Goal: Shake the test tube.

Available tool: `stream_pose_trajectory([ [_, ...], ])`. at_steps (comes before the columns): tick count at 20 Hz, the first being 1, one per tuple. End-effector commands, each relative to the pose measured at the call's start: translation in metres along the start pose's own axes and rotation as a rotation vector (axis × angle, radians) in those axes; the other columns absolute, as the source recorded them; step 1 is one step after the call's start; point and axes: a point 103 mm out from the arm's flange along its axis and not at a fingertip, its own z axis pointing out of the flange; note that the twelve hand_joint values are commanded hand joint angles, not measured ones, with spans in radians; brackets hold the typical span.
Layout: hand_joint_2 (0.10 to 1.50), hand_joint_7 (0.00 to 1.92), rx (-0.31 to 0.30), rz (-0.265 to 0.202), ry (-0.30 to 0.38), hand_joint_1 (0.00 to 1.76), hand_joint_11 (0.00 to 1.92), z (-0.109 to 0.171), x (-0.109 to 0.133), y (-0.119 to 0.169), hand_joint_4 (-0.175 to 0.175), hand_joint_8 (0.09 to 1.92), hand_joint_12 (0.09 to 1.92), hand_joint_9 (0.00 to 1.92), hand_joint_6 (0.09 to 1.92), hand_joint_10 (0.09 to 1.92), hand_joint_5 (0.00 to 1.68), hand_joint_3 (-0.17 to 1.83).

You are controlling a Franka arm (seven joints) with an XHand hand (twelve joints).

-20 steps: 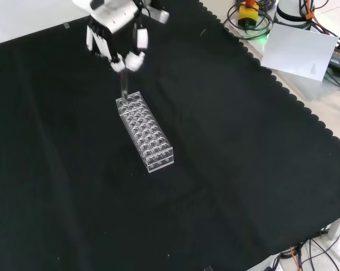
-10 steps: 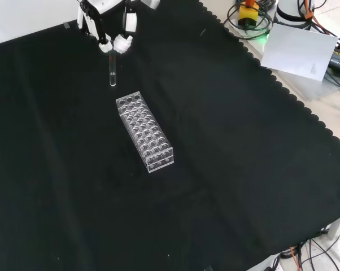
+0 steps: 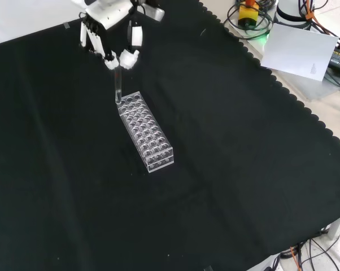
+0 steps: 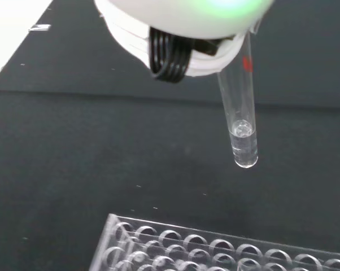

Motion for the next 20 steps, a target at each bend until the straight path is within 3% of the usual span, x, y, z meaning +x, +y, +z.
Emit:
stream_pose_trajectory([
  [1, 0.62, 1.48, -0.001, -0.124, 0.032, 1.44, 0.94, 0.002, 0.066, 0.024, -0.175, 0.55, 1.16, 1.47, 0.09, 0.19, 1.44, 0.59],
  [6, 0.62, 1.48, -0.002, -0.190, 0.051, 1.44, 0.94, 0.002, 0.104, 0.033, -0.175, 0.56, 1.16, 1.47, 0.09, 0.19, 1.45, 0.59],
  [10, 0.62, 1.48, 0.006, -0.205, 0.049, 1.44, 0.94, 0.004, 0.113, 0.034, -0.175, 0.56, 1.16, 1.47, 0.09, 0.19, 1.45, 0.59],
  [14, 0.62, 1.48, 0.013, -0.173, 0.043, 1.44, 0.94, 0.007, 0.099, 0.031, -0.175, 0.56, 1.16, 1.47, 0.09, 0.19, 1.45, 0.59],
  [20, 0.62, 1.48, 0.025, -0.087, 0.013, 1.44, 0.94, 0.011, 0.053, 0.017, -0.175, 0.56, 1.16, 1.47, 0.09, 0.19, 1.45, 0.59],
])
